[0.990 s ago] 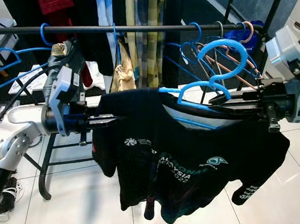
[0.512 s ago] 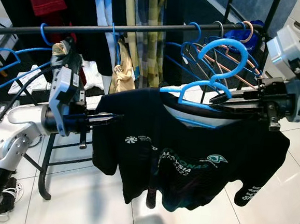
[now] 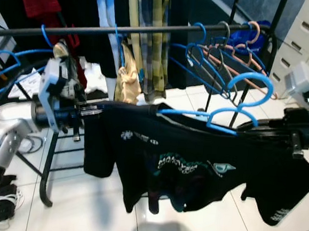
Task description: Hang hanger
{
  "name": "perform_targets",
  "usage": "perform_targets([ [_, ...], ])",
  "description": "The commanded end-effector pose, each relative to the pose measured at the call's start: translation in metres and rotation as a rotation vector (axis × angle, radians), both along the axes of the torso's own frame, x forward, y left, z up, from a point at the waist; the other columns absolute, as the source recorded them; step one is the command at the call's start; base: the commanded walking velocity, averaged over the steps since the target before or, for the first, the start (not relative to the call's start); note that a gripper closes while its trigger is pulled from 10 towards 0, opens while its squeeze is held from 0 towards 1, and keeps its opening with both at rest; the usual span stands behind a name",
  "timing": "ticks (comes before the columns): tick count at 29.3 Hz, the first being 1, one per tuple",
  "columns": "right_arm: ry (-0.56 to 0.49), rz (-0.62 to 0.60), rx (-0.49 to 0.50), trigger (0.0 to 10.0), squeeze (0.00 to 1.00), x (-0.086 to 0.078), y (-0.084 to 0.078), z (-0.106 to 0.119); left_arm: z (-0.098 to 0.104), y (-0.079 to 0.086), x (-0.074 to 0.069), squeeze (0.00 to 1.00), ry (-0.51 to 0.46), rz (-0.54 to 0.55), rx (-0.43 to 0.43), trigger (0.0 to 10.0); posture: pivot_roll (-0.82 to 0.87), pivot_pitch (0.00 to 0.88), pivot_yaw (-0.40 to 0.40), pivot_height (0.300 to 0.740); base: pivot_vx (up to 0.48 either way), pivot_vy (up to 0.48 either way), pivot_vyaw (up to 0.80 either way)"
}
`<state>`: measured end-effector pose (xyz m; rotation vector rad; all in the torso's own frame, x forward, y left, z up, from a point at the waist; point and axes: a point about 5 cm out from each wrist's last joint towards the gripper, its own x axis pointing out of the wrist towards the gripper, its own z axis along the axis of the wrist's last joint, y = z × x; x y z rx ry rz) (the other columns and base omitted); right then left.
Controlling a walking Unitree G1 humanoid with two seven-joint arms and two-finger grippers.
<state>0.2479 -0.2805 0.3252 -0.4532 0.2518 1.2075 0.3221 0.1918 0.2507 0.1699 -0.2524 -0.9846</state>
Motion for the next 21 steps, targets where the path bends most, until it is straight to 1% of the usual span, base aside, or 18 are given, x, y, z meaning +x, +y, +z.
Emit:
perform_targets([
  [1, -0.008, 0.007, 0.011, 0.0, 0.00, -0.004, -0.001, 0.004, -0.002, 0.010, 0.002, 0.00, 0.004, 0.064, -0.014, 0.0, -0.13, 0.126, 0.054, 0.740, 0.000, 0.000, 0.00],
  [3, -0.040, 0.021, 0.052, 0.0, 0.00, -0.005, 0.001, 0.009, -0.005, 0.009, 0.006, 0.00, 0.014, 0.088, -0.024, 0.0, -0.13, 0.125, 0.055, 0.740, 0.000, 0.000, 0.00],
  [4, -0.040, 0.021, 0.052, 0.0, 0.00, -0.005, 0.001, 0.009, -0.005, 0.009, 0.006, 0.00, 0.014, 0.088, -0.024, 0.0, -0.13, 0.125, 0.055, 0.740, 0.000, 0.000, 0.00],
  [5, -0.065, 0.023, 0.076, 0.0, 0.00, -0.005, 0.001, 0.013, -0.008, 0.009, 0.008, 0.00, 0.023, 0.110, -0.026, 0.0, -0.13, 0.125, 0.056, 0.740, 0.000, 0.000, 0.00],
  [7, -0.065, 0.023, 0.076, 0.0, 0.00, -0.005, 0.001, 0.013, -0.008, 0.009, 0.008, 0.00, 0.023, 0.110, -0.026, 0.0, -0.13, 0.125, 0.056, 0.740, 0.000, 0.000, 0.00],
  [8, -0.089, 0.022, 0.100, 0.0, 0.00, -0.006, 0.001, 0.018, -0.010, 0.010, 0.011, 0.00, 0.030, 0.136, -0.032, 0.0, -0.13, 0.125, 0.057, 0.740, 0.000, 0.000, 0.00],
  [9, -0.089, 0.022, 0.100, 0.0, 0.00, -0.006, 0.001, 0.018, -0.010, 0.010, 0.011, 0.00, 0.030, 0.136, -0.032, 0.0, -0.13, 0.125, 0.057, 0.740, 0.000, 0.000, 0.00],
  [12, -0.130, 0.011, 0.129, 0.0, 0.00, -0.008, -0.001, 0.024, -0.013, 0.015, 0.014, 0.00, 0.043, 0.184, -0.037, 0.0, -0.13, 0.125, 0.058, 0.740, 0.000, 0.000, 0.00],
  [15, -0.143, 0.003, 0.136, 0.0, 0.00, -0.008, -0.002, 0.026, -0.014, 0.017, 0.016, 0.00, 0.048, 0.199, -0.035, 0.0, -0.13, 0.125, 0.058, 0.740, 0.000, 0.000, 0.00],
  [18, -0.167, -0.012, 0.162, 0.0, 0.00, -0.010, -0.004, 0.029, -0.017, 0.022, 0.019, 0.00, 0.065, 0.244, -0.040, 0.0, -0.13, 0.123, 0.061, 0.740, 0.000, 0.000, 0.00],
  [19, -0.167, -0.012, 0.162, 0.0, 0.00, -0.010, -0.004, 0.029, -0.017, 0.022, 0.019, 0.00, 0.065, 0.244, -0.040, 0.0, -0.13, 0.123, 0.061, 0.740, 0.000, 0.000, 0.00],
  [20, -0.175, -0.009, 0.176, 0.0, 0.00, -0.011, -0.004, 0.030, -0.019, 0.024, 0.021, 0.00, 0.073, 0.271, -0.047, 0.0, -0.13, 0.123, 0.061, 0.740, 0.000, 0.000, 0.00],
  [21, -0.175, -0.009, 0.176, 0.0, 0.00, -0.011, -0.004, 0.030, -0.019, 0.024, 0.021, 0.00, 0.073, 0.271, -0.047, 0.0, -0.13, 0.123, 0.061, 0.740, 0.000, 0.000, 0.00],
])
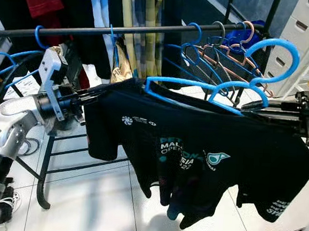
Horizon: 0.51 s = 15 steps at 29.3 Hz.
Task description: Hang hanger
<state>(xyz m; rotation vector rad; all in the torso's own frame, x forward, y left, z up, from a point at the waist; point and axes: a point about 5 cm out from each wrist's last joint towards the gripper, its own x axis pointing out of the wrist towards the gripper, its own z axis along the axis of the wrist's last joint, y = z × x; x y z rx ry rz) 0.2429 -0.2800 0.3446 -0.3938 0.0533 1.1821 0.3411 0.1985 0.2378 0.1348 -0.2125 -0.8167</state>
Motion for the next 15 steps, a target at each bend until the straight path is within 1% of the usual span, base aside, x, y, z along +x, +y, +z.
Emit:
perform_targets([
  [1, -0.049, -0.009, 0.024, 0.0, 0.00, -0.006, -0.005, 0.011, -0.006, 0.018, 0.002, 0.00, 0.030, 0.104, -0.012, 0.0, -0.13, 0.123, 0.061, 0.740, 0.000, 0.000, 0.00],
  [2, -0.064, 0.000, 0.055, 0.0, 0.00, -0.008, -0.003, 0.013, -0.011, 0.018, 0.006, 0.00, 0.052, 0.142, -0.022, 0.0, -0.13, 0.122, 0.061, 0.740, 0.000, 0.000, 0.00],
  [3, -0.067, 0.002, 0.063, 0.0, 0.00, -0.008, -0.003, 0.014, -0.013, 0.018, 0.007, 0.00, 0.059, 0.149, -0.024, 0.0, -0.13, 0.122, 0.061, 0.740, 0.000, 0.000, 0.00],
  [4, -0.067, 0.002, 0.063, 0.0, 0.00, -0.008, -0.003, 0.014, -0.013, 0.018, 0.007, 0.00, 0.059, 0.149, -0.024, 0.0, -0.13, 0.122, 0.061, 0.740, 0.000, 0.000, 0.00],
  [5, -0.076, 0.006, 0.083, 0.0, 0.00, -0.008, -0.002, 0.014, -0.017, 0.013, 0.007, 0.00, 0.071, 0.150, -0.035, 0.0, -0.12, 0.120, 0.060, 0.740, 0.000, 0.000, 0.00],
  [6, -0.076, 0.006, 0.083, 0.0, 0.00, -0.008, -0.002, 0.014, -0.017, 0.013, 0.007, 0.00, 0.071, 0.150, -0.035, 0.0, -0.12, 0.120, 0.060, 0.740, 0.000, 0.000, 0.00],
  [7, -0.081, 0.007, 0.098, 0.0, 0.00, -0.008, -0.001, 0.014, -0.019, 0.009, 0.008, 0.00, 0.078, 0.150, -0.042, 0.0, -0.12, 0.120, 0.060, 0.740, 0.000, 0.000, 0.00],
  [9, -0.081, 0.007, 0.098, 0.0, 0.00, -0.008, -0.001, 0.014, -0.019, 0.009, 0.008, 0.00, 0.078, 0.150, -0.042, 0.0, -0.12, 0.120, 0.060, 0.740, 0.000, 0.000, 0.00],
  [10, -0.076, 0.010, 0.110, 0.0, 0.00, -0.006, 0.003, 0.009, -0.026, 0.000, 0.008, 0.00, 0.102, 0.146, -0.063, 0.0, -0.12, 0.118, 0.061, 0.740, 0.000, 0.000, 0.00],
  [11, -0.061, 0.010, 0.115, 0.0, 0.00, -0.002, 0.007, 0.002, -0.031, -0.014, 0.006, 0.00, 0.117, 0.119, -0.079, 0.0, -0.12, 0.119, 0.061, 0.740, 0.000, 0.000, 0.00],
  [12, -0.038, 0.007, 0.108, 0.0, 0.00, 0.002, 0.013, -0.008, -0.033, -0.029, 0.001, 0.00, 0.118, 0.069, -0.099, 1.0, -0.12, 0.118, 0.059, 0.740, 0.000, 0.000, 0.00],
  [13, -0.038, 0.007, 0.108, 0.0, 0.00, 0.002, 0.013, -0.008, -0.033, -0.029, 0.001, 0.00, 0.118, 0.069, -0.099, 1.0, -0.12, 0.118, 0.059, 0.740, 0.000, 0.000, 0.00],
  [14, -0.024, 0.006, 0.102, 0.0, 0.00, 0.005, 0.017, -0.014, -0.033, -0.039, -0.002, 0.00, 0.116, 0.034, -0.113, 1.8, -0.12, 0.118, 0.059, 0.740, 0.000, 0.000, 0.00],
  [15, -0.009, 0.008, 0.098, 0.0, 0.00, 0.008, 0.022, -0.022, -0.031, -0.047, -0.005, 0.00, 0.108, -0.001, -0.139, 1.8, -0.12, 0.120, 0.057, 0.740, 0.000, 0.000, 0.00],
])
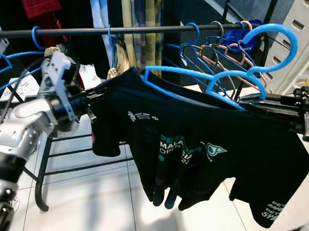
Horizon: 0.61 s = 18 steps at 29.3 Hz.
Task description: Hang hanger
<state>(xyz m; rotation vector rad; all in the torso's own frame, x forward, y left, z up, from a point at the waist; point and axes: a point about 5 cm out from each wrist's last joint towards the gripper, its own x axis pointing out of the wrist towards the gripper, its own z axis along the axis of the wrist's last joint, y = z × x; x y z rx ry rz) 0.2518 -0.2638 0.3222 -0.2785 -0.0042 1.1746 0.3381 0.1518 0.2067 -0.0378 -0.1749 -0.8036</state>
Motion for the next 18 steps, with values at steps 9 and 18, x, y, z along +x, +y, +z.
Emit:
perform_targets([
  [9, 0.052, 0.051, -0.063, 0.0, 0.00, 0.016, 0.039, -0.039, 0.020, -0.012, -0.011, 0.00, -0.074, -0.083, -0.066, 7.5, -0.11, 0.123, 0.055, 0.740, 0.000, 0.000, 0.00],
  [18, 0.037, 0.035, -0.031, 0.0, 0.00, 0.020, 0.043, -0.040, 0.023, 0.008, -0.013, 1.00, -0.072, -0.037, -0.056, 10.0, -0.10, 0.127, 0.051, 0.740, 0.000, 0.000, 0.00],
])
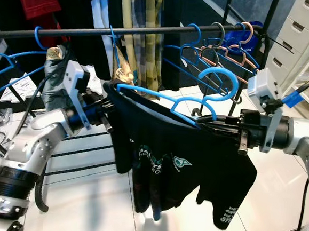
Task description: Hang hanger
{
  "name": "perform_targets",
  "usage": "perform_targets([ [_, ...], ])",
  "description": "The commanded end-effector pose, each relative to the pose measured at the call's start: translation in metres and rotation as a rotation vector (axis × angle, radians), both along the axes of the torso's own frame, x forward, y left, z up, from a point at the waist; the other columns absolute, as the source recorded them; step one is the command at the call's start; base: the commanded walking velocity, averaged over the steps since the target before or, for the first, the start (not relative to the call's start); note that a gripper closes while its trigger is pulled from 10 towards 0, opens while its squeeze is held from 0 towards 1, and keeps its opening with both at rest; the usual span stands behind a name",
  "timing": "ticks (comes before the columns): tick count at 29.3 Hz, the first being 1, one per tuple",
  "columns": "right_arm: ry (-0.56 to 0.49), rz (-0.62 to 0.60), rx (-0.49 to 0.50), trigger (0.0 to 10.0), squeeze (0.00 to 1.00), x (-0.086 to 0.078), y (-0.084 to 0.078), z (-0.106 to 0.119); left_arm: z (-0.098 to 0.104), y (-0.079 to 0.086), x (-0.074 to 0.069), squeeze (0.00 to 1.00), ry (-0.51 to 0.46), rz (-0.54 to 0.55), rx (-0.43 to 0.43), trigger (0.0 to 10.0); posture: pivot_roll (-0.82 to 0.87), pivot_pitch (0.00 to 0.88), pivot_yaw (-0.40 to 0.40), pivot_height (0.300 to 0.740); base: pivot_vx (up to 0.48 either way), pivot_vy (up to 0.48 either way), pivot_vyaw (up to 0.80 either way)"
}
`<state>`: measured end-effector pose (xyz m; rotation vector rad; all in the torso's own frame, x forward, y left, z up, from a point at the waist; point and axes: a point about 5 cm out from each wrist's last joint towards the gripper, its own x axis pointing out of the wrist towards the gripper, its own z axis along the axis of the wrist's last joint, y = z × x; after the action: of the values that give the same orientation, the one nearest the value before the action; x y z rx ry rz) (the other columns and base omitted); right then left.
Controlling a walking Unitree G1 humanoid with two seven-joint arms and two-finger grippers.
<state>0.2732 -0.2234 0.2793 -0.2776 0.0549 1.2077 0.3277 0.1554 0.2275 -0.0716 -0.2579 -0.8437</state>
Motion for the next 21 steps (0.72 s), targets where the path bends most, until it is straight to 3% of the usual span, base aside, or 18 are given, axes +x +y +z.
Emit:
perform_targets([
  [1, -0.013, 0.010, 0.001, 0.0, 0.00, -0.002, 0.003, 0.003, 0.002, 0.005, -0.003, 1.00, -0.008, 0.007, 0.002, 10.0, -0.10, 0.127, 0.051, 0.740, 0.000, 0.000, 0.00],
  [3, -0.063, 0.038, 0.111, 0.0, 0.00, -0.008, 0.001, 0.021, -0.009, 0.013, 0.005, 1.00, 0.048, 0.114, 0.028, 10.0, -0.10, 0.128, 0.052, 0.740, 0.000, 0.000, 0.00],
  [4, -0.063, 0.038, 0.111, 0.0, 0.00, -0.008, 0.001, 0.021, -0.009, 0.013, 0.005, 1.00, 0.048, 0.114, 0.028, 10.0, -0.10, 0.128, 0.052, 0.740, 0.000, 0.000, 0.00],
  [6, -0.104, 0.087, 0.221, 0.0, 0.00, -0.018, -0.002, 0.039, -0.017, 0.022, 0.014, 1.00, 0.101, 0.252, 0.029, 10.0, -0.10, 0.128, 0.053, 0.740, 0.000, 0.000, 0.00],
  [7, -0.108, 0.092, 0.232, 0.0, 0.00, -0.020, -0.003, 0.041, -0.018, 0.024, 0.016, 0.46, 0.111, 0.279, 0.023, 10.0, -0.10, 0.128, 0.053, 0.740, 0.000, 0.000, 0.00],
  [8, -0.108, 0.092, 0.232, 0.0, 0.00, -0.020, -0.003, 0.041, -0.018, 0.024, 0.016, 0.46, 0.111, 0.279, 0.023, 10.0, -0.10, 0.128, 0.053, 0.740, 0.000, 0.000, 0.00],
  [9, -0.111, 0.094, 0.236, 0.0, 0.00, -0.021, -0.004, 0.041, -0.018, 0.026, 0.017, 0.19, 0.117, 0.295, 0.020, 10.0, -0.11, 0.130, 0.055, 0.740, 0.000, 0.000, 0.00],
  [10, -0.119, 0.082, 0.245, 0.0, 0.00, -0.023, -0.009, 0.043, -0.020, 0.031, 0.020, 0.00, 0.132, 0.333, 0.018, 10.0, -0.10, 0.131, 0.057, 0.740, 0.000, 0.000, 0.00],
  [15, -0.119, 0.065, 0.243, 0.0, 0.00, -0.024, -0.011, 0.041, -0.016, 0.030, 0.019, 0.00, 0.132, 0.312, -0.037, 10.0, -0.10, 0.132, 0.060, 0.740, 0.000, 0.000, 0.00],
  [17, -0.105, 0.059, 0.241, 0.0, 0.00, -0.025, -0.011, 0.038, -0.005, 0.025, 0.013, 0.00, 0.074, 0.235, -0.094, 10.0, -0.11, 0.132, 0.062, 0.740, 0.000, 0.000, 0.00],
  [21, -0.100, 0.053, 0.243, 0.0, 0.00, -0.025, -0.012, 0.038, 0.000, 0.025, 0.010, 0.00, 0.039, 0.192, -0.126, 10.0, -0.11, 0.132, 0.060, 0.740, 0.000, 0.000, 0.00],
])
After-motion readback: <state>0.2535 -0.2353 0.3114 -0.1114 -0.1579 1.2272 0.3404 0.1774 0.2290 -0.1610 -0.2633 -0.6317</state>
